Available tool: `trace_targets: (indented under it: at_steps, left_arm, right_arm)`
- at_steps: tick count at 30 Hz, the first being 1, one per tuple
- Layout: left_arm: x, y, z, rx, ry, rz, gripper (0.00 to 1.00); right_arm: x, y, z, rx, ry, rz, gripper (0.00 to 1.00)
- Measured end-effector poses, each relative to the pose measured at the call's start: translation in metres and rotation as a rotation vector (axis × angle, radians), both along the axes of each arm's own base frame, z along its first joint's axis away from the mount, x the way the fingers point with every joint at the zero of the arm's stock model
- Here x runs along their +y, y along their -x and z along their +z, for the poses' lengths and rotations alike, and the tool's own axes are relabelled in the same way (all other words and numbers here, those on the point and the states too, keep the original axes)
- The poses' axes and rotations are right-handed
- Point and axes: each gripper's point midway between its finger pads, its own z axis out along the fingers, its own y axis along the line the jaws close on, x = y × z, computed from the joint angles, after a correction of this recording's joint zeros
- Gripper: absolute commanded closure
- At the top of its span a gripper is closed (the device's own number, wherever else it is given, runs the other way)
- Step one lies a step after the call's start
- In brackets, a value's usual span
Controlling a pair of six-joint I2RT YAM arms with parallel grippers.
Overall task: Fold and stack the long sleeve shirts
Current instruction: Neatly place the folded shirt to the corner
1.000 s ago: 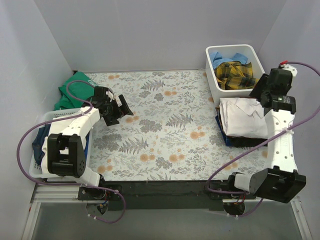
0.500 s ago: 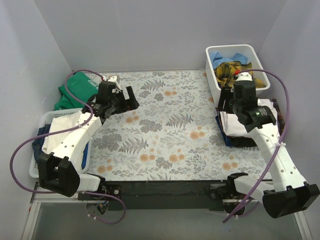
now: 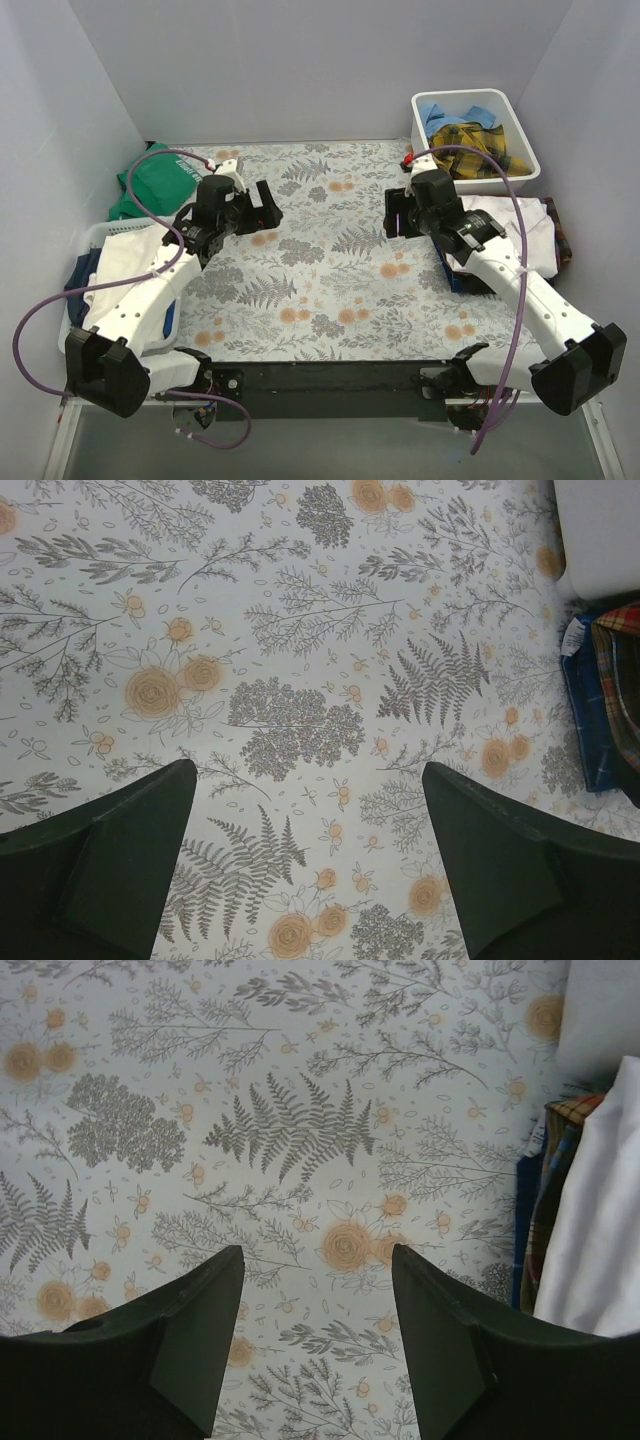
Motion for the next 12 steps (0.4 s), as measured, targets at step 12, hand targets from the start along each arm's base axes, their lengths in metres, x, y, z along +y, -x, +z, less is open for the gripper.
trace_targets:
  at_steps: [12]
  left_arm:
    - [0.020,-0.003,-0.010,-0.027,-0.075,0.075,0.02]
  right_arm:
    - [0.042,0.025,-0.064,0.132,0.021,0.158,0.31]
